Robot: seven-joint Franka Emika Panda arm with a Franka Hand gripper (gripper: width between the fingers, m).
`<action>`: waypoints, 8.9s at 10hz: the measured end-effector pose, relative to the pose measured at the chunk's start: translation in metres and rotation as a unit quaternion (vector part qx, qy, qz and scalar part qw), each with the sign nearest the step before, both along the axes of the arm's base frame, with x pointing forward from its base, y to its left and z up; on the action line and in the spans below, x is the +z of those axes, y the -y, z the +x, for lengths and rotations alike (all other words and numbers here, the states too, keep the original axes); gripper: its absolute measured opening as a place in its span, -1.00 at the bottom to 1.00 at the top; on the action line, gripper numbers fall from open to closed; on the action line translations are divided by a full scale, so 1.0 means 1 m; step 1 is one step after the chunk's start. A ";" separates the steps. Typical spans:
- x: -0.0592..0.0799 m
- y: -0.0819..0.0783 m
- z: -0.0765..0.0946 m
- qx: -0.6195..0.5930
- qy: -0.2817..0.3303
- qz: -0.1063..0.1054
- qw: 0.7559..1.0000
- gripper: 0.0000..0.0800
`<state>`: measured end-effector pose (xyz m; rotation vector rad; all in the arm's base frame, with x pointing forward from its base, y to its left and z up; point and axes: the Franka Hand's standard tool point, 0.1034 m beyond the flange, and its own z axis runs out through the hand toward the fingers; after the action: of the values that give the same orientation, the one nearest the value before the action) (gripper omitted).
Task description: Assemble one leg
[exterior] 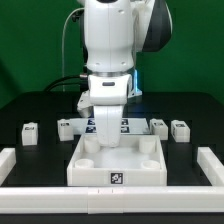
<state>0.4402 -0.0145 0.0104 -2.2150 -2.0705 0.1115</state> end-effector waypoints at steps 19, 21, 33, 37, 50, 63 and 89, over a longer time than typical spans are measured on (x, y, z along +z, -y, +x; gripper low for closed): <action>-0.001 -0.066 0.041 0.017 0.019 0.017 1.000 -0.64; -0.002 -0.066 0.041 0.017 0.019 0.017 1.000 0.16; 0.027 -0.066 0.019 -0.053 0.028 0.002 0.998 0.62; 0.034 -0.068 0.016 -0.083 0.031 -0.003 0.996 0.62; 0.033 -0.144 -0.039 -0.622 -0.017 -0.053 0.781 0.62; 0.029 -0.165 -0.050 -0.546 -0.272 -0.316 0.726 0.62; -0.007 -0.163 -0.067 -0.543 -0.275 -0.308 0.731 -0.28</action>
Offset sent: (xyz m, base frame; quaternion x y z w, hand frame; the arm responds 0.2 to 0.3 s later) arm 0.0000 0.0000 0.0000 0.0000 0.0000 0.0000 1.0000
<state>0.3733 0.1483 0.0029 -2.8184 -0.2362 1.2647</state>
